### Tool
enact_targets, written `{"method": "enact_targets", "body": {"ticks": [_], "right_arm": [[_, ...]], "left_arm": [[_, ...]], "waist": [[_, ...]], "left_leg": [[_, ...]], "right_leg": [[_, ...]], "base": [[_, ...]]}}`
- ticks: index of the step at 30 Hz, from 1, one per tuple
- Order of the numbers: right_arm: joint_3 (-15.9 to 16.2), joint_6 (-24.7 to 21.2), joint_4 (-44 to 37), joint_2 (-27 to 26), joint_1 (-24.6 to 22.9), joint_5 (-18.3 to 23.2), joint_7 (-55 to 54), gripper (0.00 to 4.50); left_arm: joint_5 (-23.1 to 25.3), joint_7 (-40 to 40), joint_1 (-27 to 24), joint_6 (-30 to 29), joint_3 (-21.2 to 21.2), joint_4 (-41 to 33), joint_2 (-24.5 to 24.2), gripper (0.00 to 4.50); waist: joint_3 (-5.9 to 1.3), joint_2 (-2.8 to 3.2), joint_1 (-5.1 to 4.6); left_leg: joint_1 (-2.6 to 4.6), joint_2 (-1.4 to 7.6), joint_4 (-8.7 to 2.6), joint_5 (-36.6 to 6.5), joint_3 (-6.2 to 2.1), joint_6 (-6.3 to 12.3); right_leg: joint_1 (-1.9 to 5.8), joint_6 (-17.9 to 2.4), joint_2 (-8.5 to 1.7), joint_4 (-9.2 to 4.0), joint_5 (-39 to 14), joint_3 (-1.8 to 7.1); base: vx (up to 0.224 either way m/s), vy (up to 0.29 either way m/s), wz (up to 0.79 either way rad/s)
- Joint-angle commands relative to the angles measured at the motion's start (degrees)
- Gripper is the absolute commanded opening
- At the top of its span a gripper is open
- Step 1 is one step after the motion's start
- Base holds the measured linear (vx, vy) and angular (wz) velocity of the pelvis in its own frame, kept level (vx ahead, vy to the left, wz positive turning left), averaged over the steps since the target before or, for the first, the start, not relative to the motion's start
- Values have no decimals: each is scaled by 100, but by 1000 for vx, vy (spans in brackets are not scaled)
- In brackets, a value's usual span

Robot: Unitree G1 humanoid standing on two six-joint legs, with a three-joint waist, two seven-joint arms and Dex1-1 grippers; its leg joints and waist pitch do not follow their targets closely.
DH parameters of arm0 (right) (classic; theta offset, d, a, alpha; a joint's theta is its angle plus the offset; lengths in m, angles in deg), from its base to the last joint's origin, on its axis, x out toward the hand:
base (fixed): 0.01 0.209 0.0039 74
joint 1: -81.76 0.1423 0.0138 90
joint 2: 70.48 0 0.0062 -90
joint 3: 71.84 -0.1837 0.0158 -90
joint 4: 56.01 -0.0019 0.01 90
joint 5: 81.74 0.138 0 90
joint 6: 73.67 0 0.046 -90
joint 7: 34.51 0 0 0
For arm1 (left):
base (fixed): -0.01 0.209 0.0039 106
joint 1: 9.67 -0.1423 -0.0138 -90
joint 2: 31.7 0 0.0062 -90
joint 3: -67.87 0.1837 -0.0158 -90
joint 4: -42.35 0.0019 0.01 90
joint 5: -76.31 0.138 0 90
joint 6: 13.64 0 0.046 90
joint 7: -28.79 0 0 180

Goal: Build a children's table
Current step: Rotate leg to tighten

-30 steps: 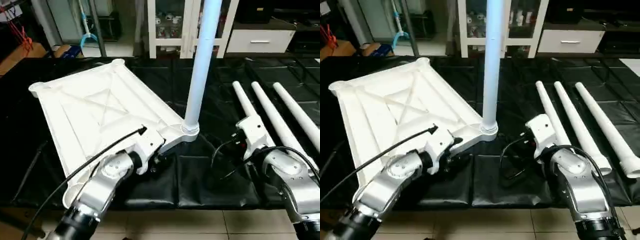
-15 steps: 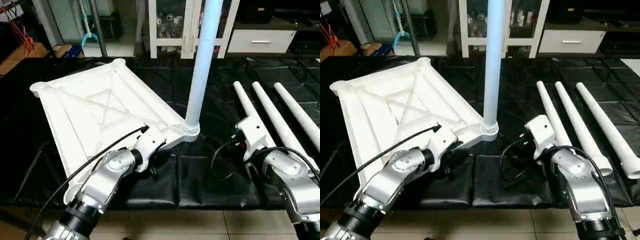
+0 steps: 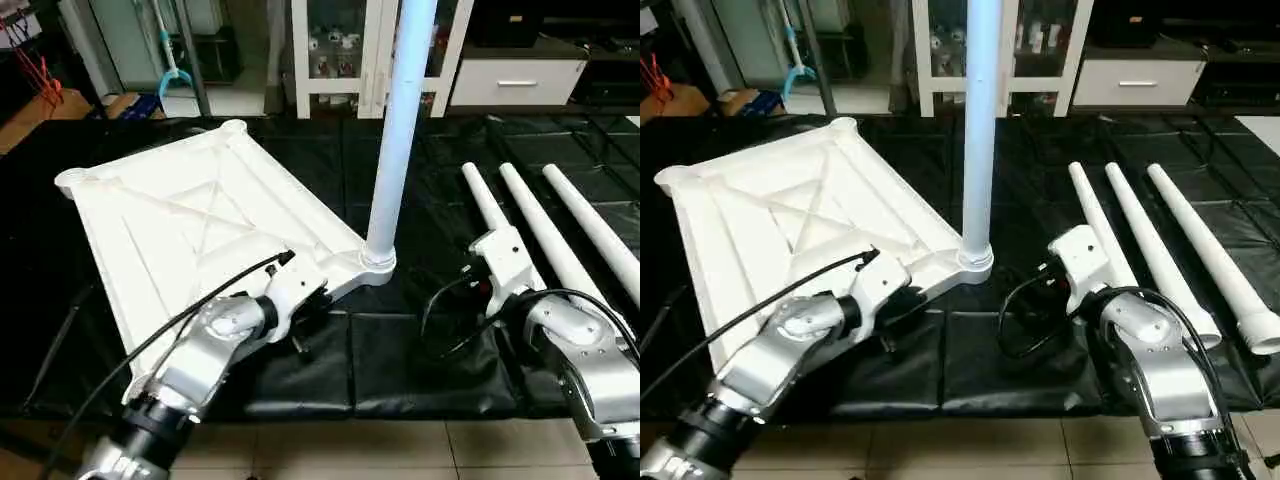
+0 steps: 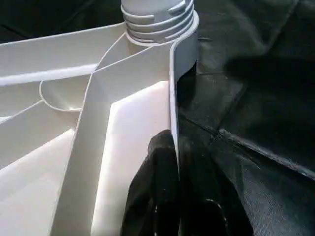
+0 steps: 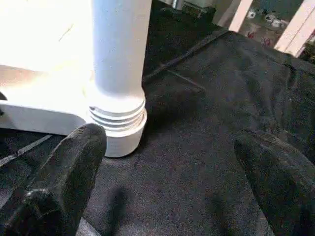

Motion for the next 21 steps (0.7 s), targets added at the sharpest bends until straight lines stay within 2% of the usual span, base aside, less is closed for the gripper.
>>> {"method": "enact_targets", "body": {"ticks": [1,4,7,13,14,17,21], "right_arm": [[29,0,9,60,97,26,70,448],[10,-30,-83,69,40,178,230,448],[3,-33,-142,85,-19,259,350,448],[-85,99,-164,276,-137,493,844,448],[-113,143,-162,343,-150,565,1006,448],[-123,248,-136,434,-176,589,1193,448],[-179,282,-118,467,-193,710,1326,448]], "left_arm": [[93,299,-202,-111,297,41,-156,6],[117,517,-325,68,405,-142,-351,6],[148,559,-382,130,446,-199,-419,6],[166,644,-550,146,482,-371,-540,6],[167,691,-598,178,502,-432,-576,6],[135,740,-659,217,514,-529,-585,6],[77,782,-777,291,521,-719,-626,6]], "waist": [[-322,-75,11],[-313,-67,9],[-299,-57,24],[-273,-78,11],[-268,-95,6],[-262,-91,6],[-269,-106,9]], "left_leg": [[141,452,-531,-1191,-195,308],[144,460,-543,-1250,-194,331],[181,467,-559,-1488,-183,240],[171,470,-596,-1839,-195,65],[164,468,-595,-1855,-194,70],[174,473,-599,-1926,-198,49],[161,470,-599,-1855,-197,76]], "right_leg": [[124,-1434,-356,-393,-306,145],[122,-1460,-351,-390,-323,142],[89,-1448,-338,-411,-538,146],[83,-1314,-355,-439,-993,155],[81,-1294,-364,-451,-1053,160],[65,-1242,-370,-472,-1257,165],[66,-1236,-364,-465,-1183,164]], "base": [[0,0,0],[0,0,0],[0,0,0],[0,0,0],[0,0,0],[0,0,0],[0,0,0]]}}
